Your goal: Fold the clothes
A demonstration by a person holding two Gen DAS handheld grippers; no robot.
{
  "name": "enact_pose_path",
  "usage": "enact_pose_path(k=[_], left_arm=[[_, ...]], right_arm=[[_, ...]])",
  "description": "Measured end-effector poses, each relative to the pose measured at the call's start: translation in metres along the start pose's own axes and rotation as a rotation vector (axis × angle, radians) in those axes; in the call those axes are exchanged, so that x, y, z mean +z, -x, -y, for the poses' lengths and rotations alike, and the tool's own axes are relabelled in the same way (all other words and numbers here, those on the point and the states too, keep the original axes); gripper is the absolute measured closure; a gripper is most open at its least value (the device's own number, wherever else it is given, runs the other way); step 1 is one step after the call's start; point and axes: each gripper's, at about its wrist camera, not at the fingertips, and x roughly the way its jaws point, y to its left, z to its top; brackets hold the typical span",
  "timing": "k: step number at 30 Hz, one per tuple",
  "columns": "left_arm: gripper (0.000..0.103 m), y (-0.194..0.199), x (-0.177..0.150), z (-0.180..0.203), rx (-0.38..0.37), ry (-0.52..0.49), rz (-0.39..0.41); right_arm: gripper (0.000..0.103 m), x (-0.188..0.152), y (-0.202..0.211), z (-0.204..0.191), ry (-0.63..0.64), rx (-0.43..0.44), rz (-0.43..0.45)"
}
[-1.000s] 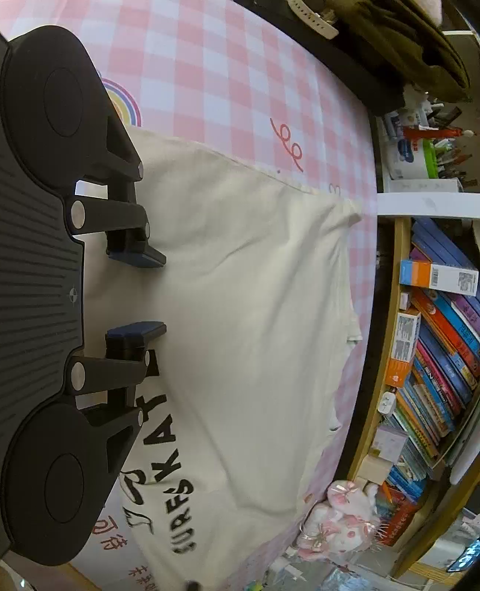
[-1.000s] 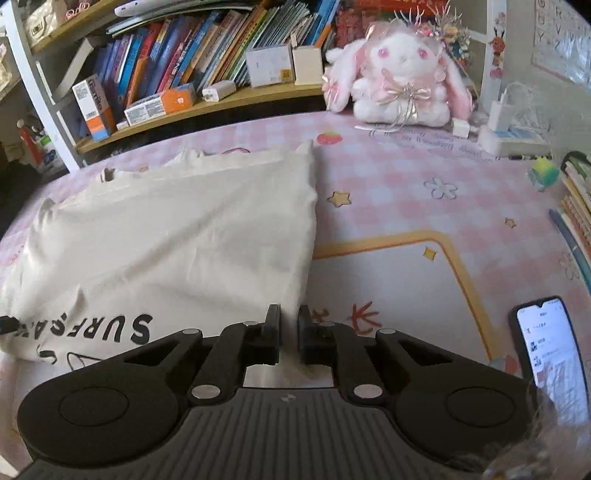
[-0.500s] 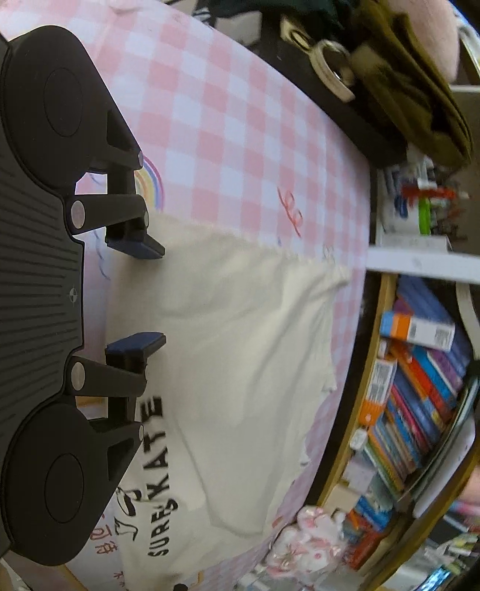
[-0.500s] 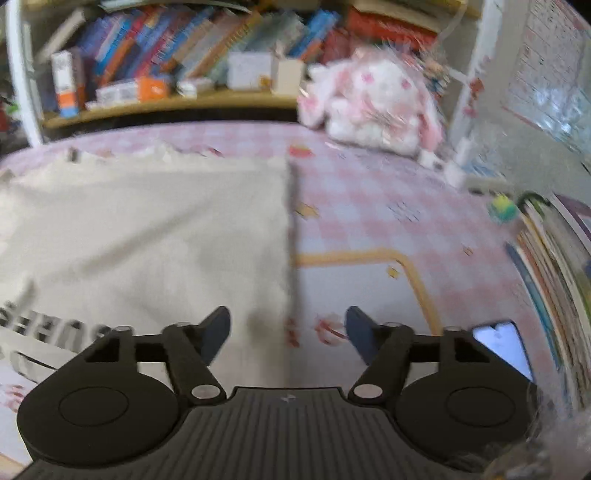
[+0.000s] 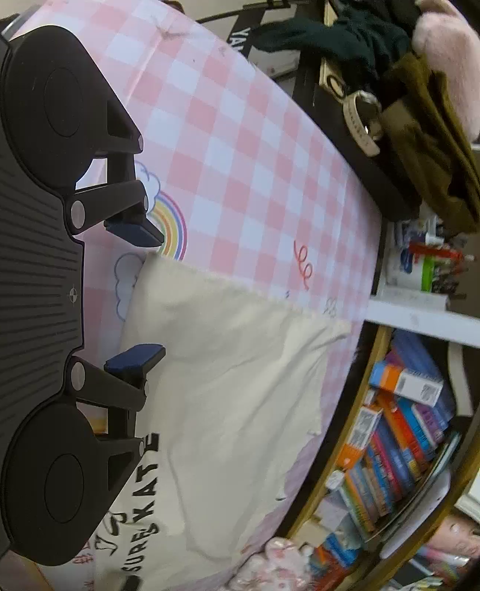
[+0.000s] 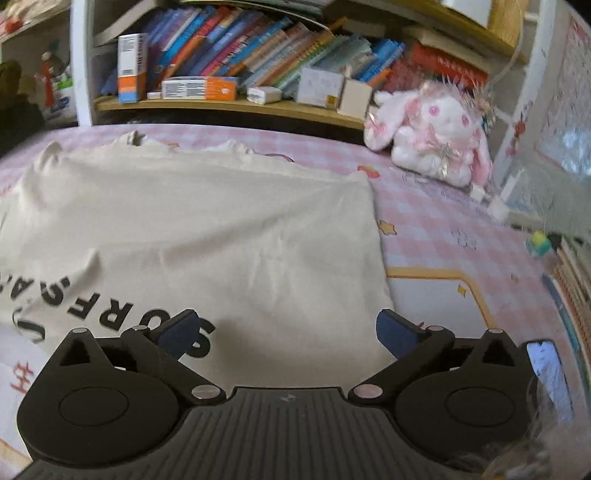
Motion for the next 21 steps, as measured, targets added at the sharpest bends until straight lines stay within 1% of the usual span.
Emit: enact_pose_path(k=[3, 7, 11, 13, 14, 15, 16, 18, 19, 21], left_arm=[[0.044, -0.001, -0.001, -0.007, -0.002, 0.031, 0.005], [0.045, -0.007, -0.002, -0.011, -0.012, 0.059, 0.003], [0.048, -0.013, 0.001, -0.016, -0.037, 0.117, 0.000], [0.056, -0.016, 0.002, -0.017, -0.047, 0.137, -0.003], [0.065, -0.017, 0.002, -0.017, -0.054, 0.136, -0.008], [0.083, -0.018, 0.003, -0.017, -0.062, 0.134, -0.016], [0.090, -0.020, 0.003, -0.018, -0.080, 0.134, -0.028], [0.093, -0.019, 0.003, -0.016, -0.095, 0.117, -0.027], [0.094, -0.016, 0.003, -0.014, -0.096, 0.101, -0.017], [0.094, -0.006, 0.005, -0.018, -0.103, 0.108, 0.014]], right_arm=[[0.000, -0.006, -0.004, -0.003, 0.023, 0.012, -0.044], [0.000, -0.009, -0.008, 0.003, -0.035, 0.070, -0.088], [0.000, -0.011, -0.015, 0.001, -0.037, 0.051, -0.133], [0.000, -0.012, -0.016, 0.000, -0.044, 0.054, -0.144], [0.000, -0.011, -0.016, 0.000, -0.047, 0.056, -0.149], [0.000, -0.011, -0.017, -0.001, -0.049, 0.057, -0.153], [0.000, -0.012, -0.017, 0.000, -0.051, 0.059, -0.155], [0.000, -0.012, -0.019, 0.003, -0.072, 0.068, -0.165], [0.000, -0.013, -0.020, 0.006, -0.089, 0.077, -0.170], [0.000, -0.013, -0.021, 0.009, -0.101, 0.091, -0.176]])
